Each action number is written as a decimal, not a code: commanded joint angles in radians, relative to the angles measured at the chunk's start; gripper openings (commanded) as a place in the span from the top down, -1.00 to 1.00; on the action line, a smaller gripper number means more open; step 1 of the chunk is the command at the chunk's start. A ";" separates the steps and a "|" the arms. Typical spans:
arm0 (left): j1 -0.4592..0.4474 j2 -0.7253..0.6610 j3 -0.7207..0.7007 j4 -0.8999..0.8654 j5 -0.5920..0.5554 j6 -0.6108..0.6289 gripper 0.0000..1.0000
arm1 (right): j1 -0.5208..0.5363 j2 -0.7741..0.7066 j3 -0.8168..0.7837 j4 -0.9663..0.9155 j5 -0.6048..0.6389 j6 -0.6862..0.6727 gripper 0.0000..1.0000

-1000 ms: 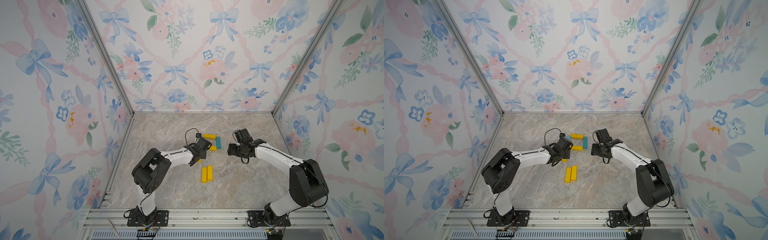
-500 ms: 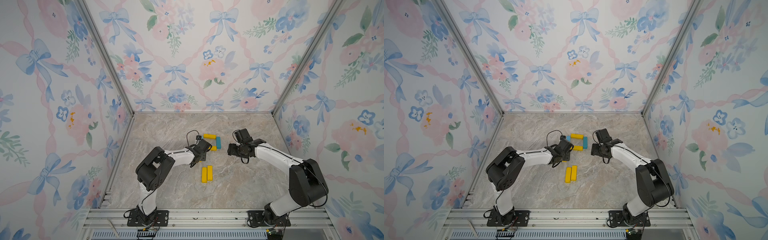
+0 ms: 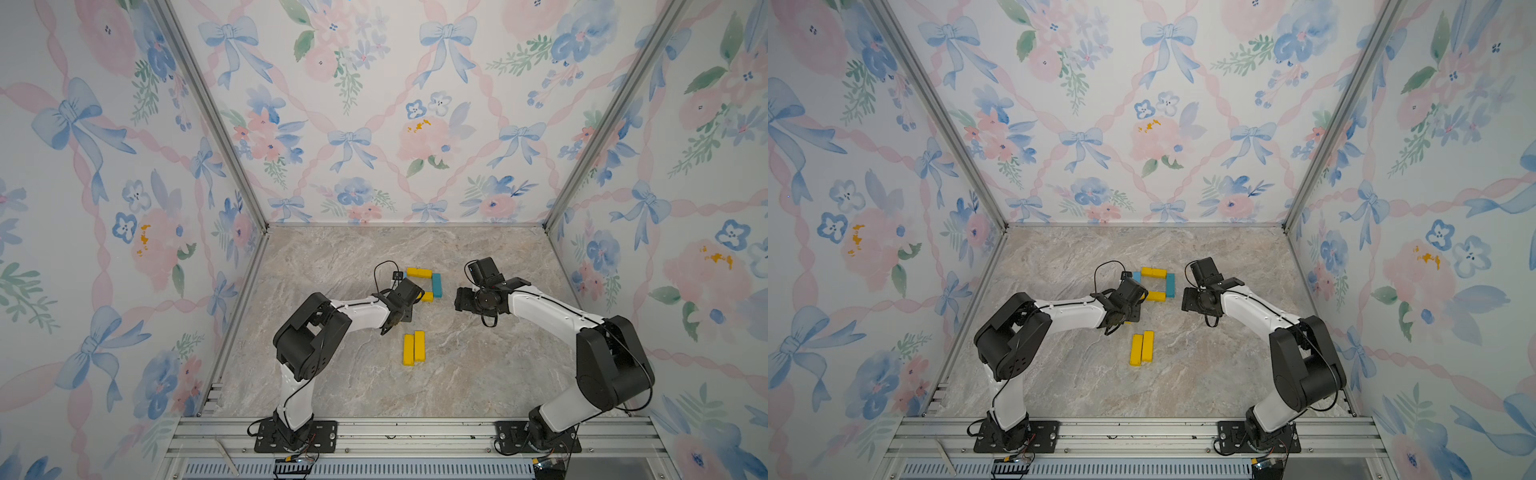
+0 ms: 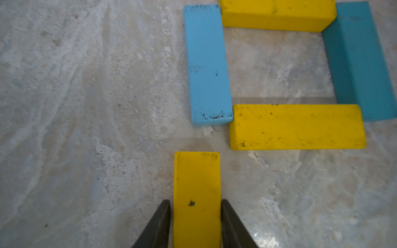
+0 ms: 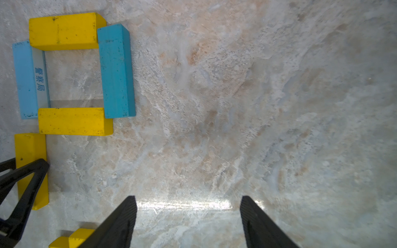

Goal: Assemble the number 8 with building blocks
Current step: Assemble the building block at the center of the board.

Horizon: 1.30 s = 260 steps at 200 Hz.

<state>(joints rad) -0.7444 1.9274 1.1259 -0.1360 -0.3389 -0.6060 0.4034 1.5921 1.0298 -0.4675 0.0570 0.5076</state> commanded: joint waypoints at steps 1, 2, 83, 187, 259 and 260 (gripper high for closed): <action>0.002 0.032 0.020 -0.027 0.019 -0.013 0.19 | 0.010 0.019 0.013 -0.004 -0.002 -0.011 -0.53; 0.002 0.032 0.021 -0.027 0.019 -0.013 0.19 | 0.010 0.019 0.011 -0.004 -0.002 -0.012 -0.53; -0.001 0.041 0.044 -0.028 0.034 -0.024 0.20 | 0.010 0.029 0.013 0.001 -0.003 -0.012 -0.53; 0.001 0.060 0.066 -0.031 0.037 -0.068 0.24 | 0.009 0.029 0.011 0.001 -0.002 -0.017 -0.54; 0.002 0.033 0.072 -0.042 0.039 -0.073 -0.07 | 0.010 0.033 0.007 0.005 -0.008 -0.024 -0.54; 0.003 0.032 0.071 -0.043 0.038 -0.073 -0.08 | 0.010 0.034 0.007 0.005 -0.009 -0.024 -0.54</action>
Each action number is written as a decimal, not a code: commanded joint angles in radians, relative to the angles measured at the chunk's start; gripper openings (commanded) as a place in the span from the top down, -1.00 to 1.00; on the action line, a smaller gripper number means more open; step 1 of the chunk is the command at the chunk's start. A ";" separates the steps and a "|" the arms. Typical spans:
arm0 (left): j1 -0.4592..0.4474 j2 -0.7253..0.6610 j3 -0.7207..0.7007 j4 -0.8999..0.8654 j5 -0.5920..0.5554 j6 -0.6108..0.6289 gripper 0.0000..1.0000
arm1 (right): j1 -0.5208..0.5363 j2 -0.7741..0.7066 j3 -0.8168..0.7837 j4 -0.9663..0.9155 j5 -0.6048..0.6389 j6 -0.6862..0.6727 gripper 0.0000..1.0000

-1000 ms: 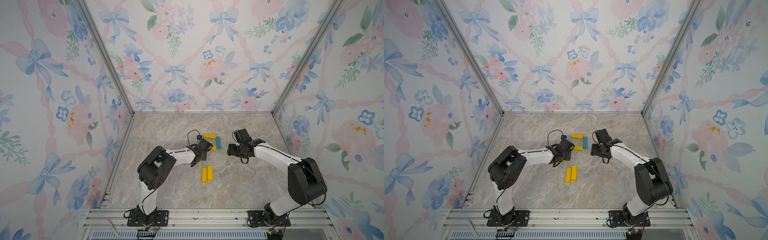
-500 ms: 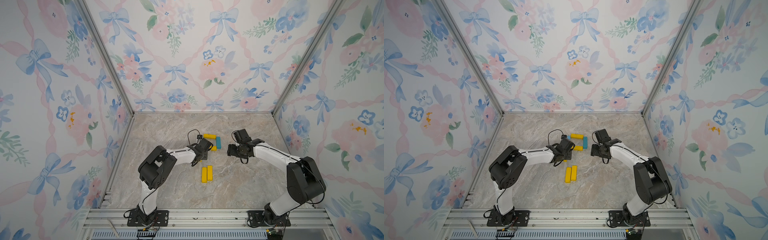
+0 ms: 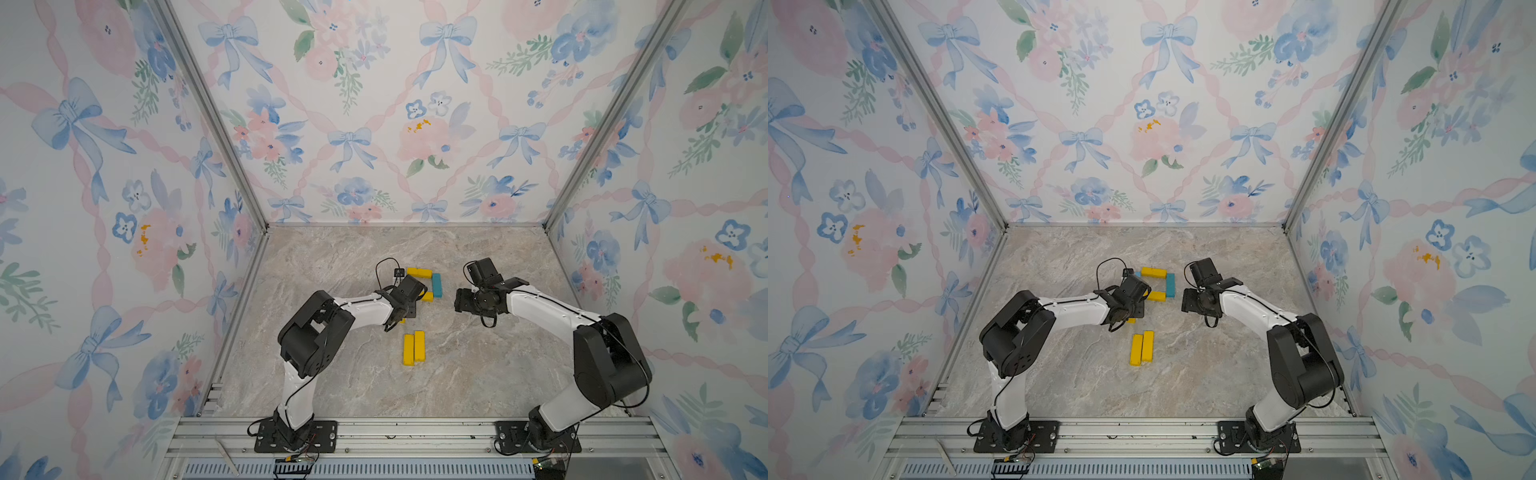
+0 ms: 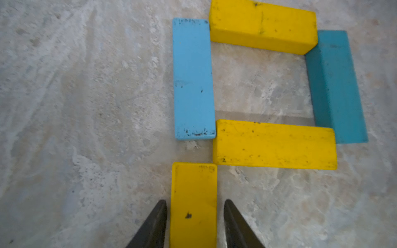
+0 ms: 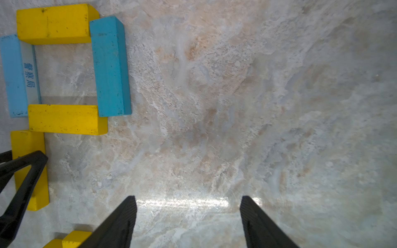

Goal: Assemble the number 8 with building blocks
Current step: Assemble the building block at the center of the board.

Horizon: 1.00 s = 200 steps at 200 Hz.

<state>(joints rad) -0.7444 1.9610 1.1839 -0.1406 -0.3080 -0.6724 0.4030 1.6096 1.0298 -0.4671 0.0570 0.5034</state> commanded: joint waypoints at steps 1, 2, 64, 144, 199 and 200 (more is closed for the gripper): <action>0.003 -0.003 0.014 -0.039 0.007 -0.007 -0.09 | 0.010 0.015 0.007 0.004 -0.009 -0.021 -0.54; 0.003 -0.004 0.014 -0.040 0.007 -0.007 -0.09 | 0.010 0.016 0.007 0.004 -0.010 -0.021 -0.54; 0.025 -0.237 -0.028 -0.123 -0.035 0.023 -0.19 | 0.103 -0.051 0.000 -0.066 -0.072 -0.232 -0.50; 0.187 -0.384 -0.151 -0.149 -0.074 0.060 -0.23 | 0.361 -0.171 -0.106 -0.109 -0.064 -0.192 -0.50; 0.087 -0.274 -0.181 -0.147 -0.115 0.039 -0.20 | 0.486 -0.061 -0.087 -0.077 -0.028 -0.094 -0.48; 0.086 -0.272 -0.182 -0.147 -0.115 0.037 -0.20 | 0.487 -0.060 -0.086 -0.076 -0.027 -0.093 -0.48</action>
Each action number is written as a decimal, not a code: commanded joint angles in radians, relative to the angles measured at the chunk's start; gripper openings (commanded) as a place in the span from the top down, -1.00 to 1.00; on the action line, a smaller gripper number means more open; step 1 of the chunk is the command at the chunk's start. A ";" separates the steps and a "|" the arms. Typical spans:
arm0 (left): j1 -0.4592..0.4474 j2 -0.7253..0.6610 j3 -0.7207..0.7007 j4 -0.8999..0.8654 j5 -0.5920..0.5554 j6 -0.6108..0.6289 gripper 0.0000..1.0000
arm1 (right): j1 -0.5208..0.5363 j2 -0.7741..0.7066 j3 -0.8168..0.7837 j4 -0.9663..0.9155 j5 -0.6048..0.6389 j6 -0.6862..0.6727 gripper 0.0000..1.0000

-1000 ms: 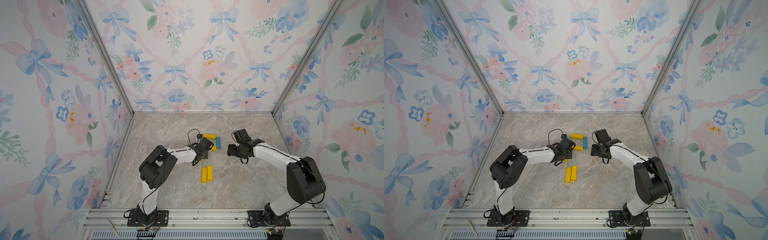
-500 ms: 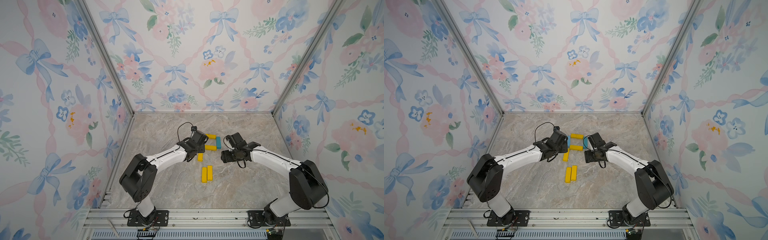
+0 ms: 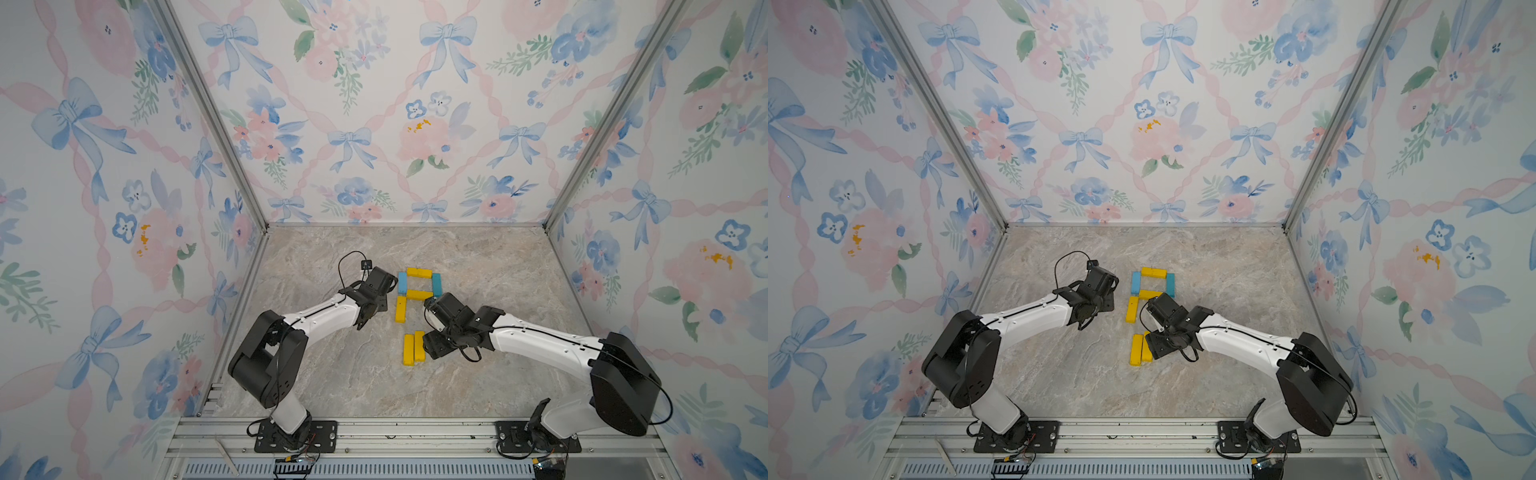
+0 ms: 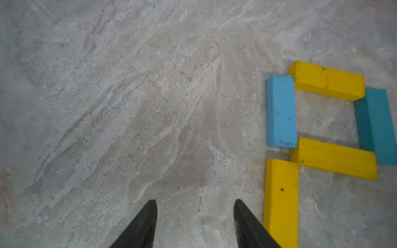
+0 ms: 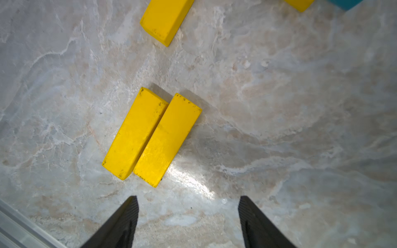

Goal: Assemble the number 8 with building blocks
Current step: Adjust the building block at the center of the board.

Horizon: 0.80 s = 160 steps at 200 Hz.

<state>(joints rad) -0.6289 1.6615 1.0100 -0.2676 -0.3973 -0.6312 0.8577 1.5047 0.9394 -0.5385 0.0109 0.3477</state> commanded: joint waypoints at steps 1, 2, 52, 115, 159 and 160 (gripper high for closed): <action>-0.029 0.028 -0.009 -0.020 -0.025 -0.004 -0.20 | 0.034 0.046 0.006 -0.004 0.019 0.064 -0.48; -0.029 0.029 -0.009 -0.021 -0.025 -0.004 -0.20 | 0.035 0.048 0.007 -0.003 0.018 0.065 -0.48; -0.047 0.035 0.012 -0.018 -0.028 -0.007 -0.20 | 0.057 0.118 0.031 0.006 0.027 0.116 -0.45; -0.045 0.041 0.012 -0.018 -0.044 -0.004 -0.20 | 0.064 0.215 0.098 0.012 0.026 0.270 -0.36; -0.044 0.031 0.007 -0.018 -0.051 -0.001 -0.20 | 0.097 0.293 0.154 -0.096 0.127 0.363 -0.32; -0.044 0.030 0.006 -0.016 -0.051 -0.001 -0.20 | 0.098 0.296 0.154 -0.099 0.129 0.365 -0.32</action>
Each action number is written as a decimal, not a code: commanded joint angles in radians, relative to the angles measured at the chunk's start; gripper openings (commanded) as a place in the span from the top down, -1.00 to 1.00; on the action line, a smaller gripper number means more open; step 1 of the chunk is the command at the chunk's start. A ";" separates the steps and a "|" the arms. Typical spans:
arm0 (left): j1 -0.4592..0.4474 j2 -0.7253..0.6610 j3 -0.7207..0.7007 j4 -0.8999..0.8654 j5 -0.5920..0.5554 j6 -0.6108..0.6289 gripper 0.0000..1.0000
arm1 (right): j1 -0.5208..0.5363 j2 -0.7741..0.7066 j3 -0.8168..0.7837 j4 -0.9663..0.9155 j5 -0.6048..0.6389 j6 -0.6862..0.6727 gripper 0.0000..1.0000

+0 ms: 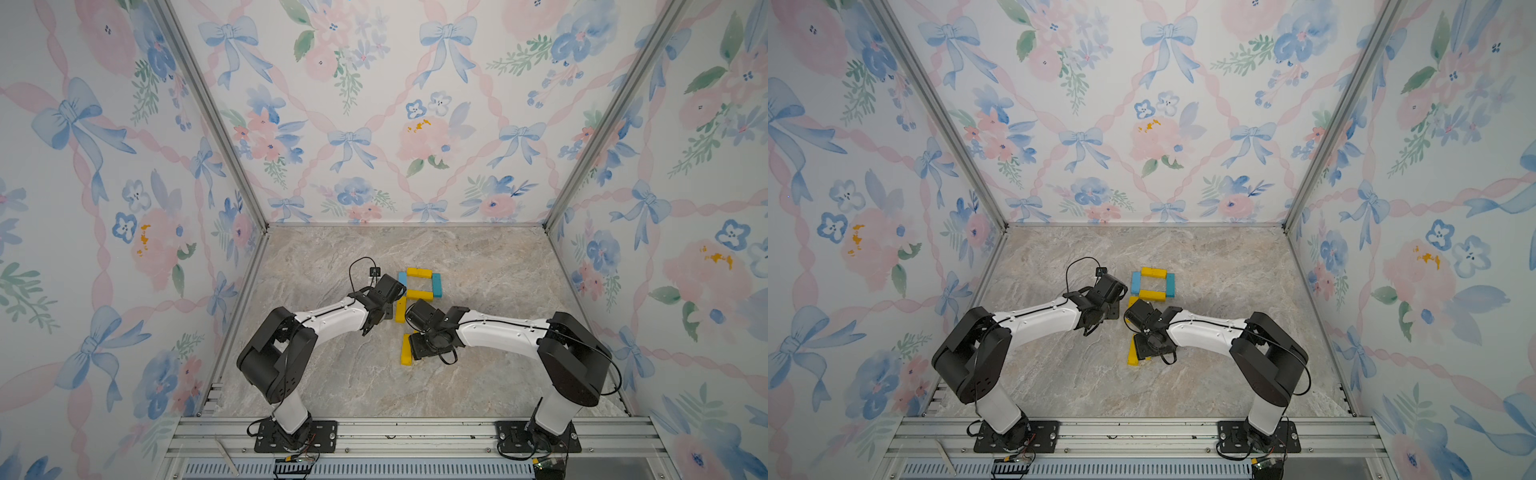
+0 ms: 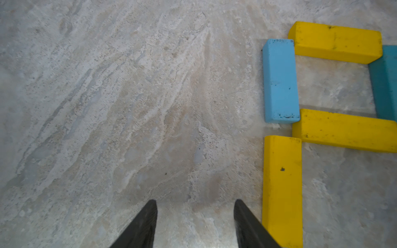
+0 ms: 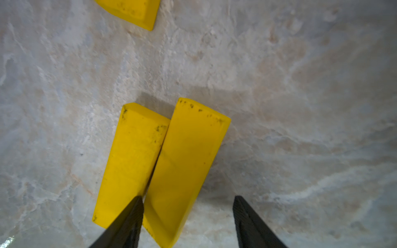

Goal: Assemble the number 8 with building blocks
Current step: Adjust the building block at the center of the board.

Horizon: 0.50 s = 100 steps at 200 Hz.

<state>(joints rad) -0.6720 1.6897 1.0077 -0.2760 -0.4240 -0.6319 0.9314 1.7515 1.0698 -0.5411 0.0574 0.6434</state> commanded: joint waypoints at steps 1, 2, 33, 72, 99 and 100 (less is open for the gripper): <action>0.000 0.002 0.009 -0.007 -0.025 0.000 -0.20 | 0.025 0.050 0.024 -0.099 0.084 0.070 -0.32; -0.001 0.002 0.009 -0.008 -0.024 0.000 -0.20 | 0.025 0.050 0.025 -0.101 0.088 0.071 -0.32; 0.000 0.005 0.003 -0.008 -0.026 -0.004 -0.20 | 0.028 0.054 0.016 -0.142 0.146 0.071 -0.20; 0.002 0.011 0.000 -0.005 -0.029 0.000 -0.20 | 0.039 0.047 0.037 -0.190 0.219 0.002 -0.27; 0.005 0.012 0.004 -0.003 -0.026 0.001 -0.20 | 0.044 0.077 0.069 -0.188 0.223 -0.100 -0.28; 0.005 0.012 0.004 -0.003 -0.026 0.001 -0.20 | 0.044 0.079 0.071 -0.187 0.222 -0.103 -0.28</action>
<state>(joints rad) -0.6720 1.6897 1.0077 -0.2756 -0.4313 -0.6315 0.9611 1.7916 1.1076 -0.6781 0.2340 0.6418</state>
